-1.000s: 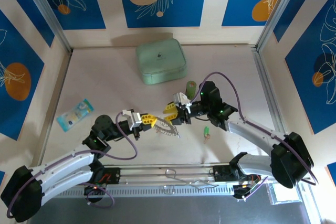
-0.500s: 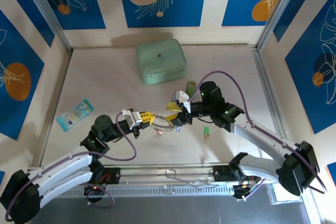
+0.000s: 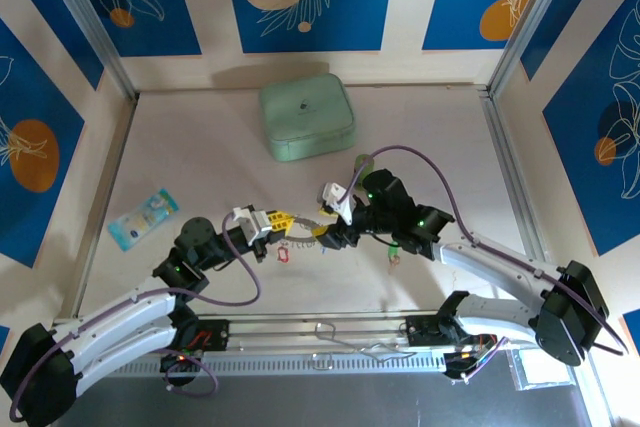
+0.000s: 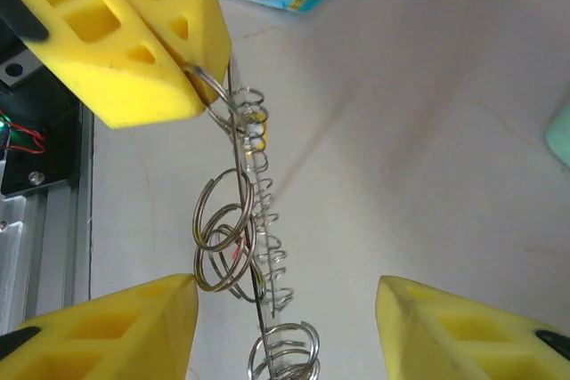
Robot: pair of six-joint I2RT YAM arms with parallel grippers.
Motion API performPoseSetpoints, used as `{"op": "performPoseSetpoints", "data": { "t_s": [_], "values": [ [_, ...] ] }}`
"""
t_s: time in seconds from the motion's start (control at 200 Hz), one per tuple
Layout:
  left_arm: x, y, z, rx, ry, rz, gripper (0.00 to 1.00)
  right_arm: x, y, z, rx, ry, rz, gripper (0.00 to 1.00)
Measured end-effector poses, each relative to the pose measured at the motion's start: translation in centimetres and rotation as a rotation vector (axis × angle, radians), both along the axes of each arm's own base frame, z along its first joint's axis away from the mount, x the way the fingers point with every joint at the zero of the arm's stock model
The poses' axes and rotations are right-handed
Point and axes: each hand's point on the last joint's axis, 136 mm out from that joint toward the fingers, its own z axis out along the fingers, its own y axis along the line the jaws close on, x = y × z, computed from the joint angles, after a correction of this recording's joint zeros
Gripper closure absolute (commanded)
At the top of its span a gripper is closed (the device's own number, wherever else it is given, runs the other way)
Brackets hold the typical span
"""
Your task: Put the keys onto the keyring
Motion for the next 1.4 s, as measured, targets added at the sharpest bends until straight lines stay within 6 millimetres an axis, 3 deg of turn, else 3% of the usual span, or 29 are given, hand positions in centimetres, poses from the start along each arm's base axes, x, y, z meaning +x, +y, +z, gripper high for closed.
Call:
{"op": "performPoseSetpoints", "data": {
  "t_s": [0.115, 0.335, 0.57, 1.05, 1.4],
  "values": [
    [0.2, 0.1, 0.0, 0.003, -0.007, 0.014, 1.00, -0.4, 0.5, -0.6, -0.014, 0.011, 0.015, 0.52],
    [0.6, 0.3, 0.1, 0.003, -0.009, 0.039, 1.00, 0.2, 0.5, -2.3, -0.066, 0.024, -0.023, 0.78],
    [1.0, 0.6, 0.1, 0.005, -0.017, 0.070, 1.00, 0.3, 0.6, -2.1, -0.080, 0.011, -0.037, 1.00],
    [2.2, 1.1, 0.3, 0.012, -0.035, 0.141, 1.00, 0.4, 1.0, -1.4, -0.119, -0.040, -0.088, 1.00],
    [3.7, 1.6, 0.8, 0.000, -0.049, 0.223, 1.00, 1.7, 1.7, -0.7, -0.159, -0.081, -0.218, 1.00]
  ]
}}
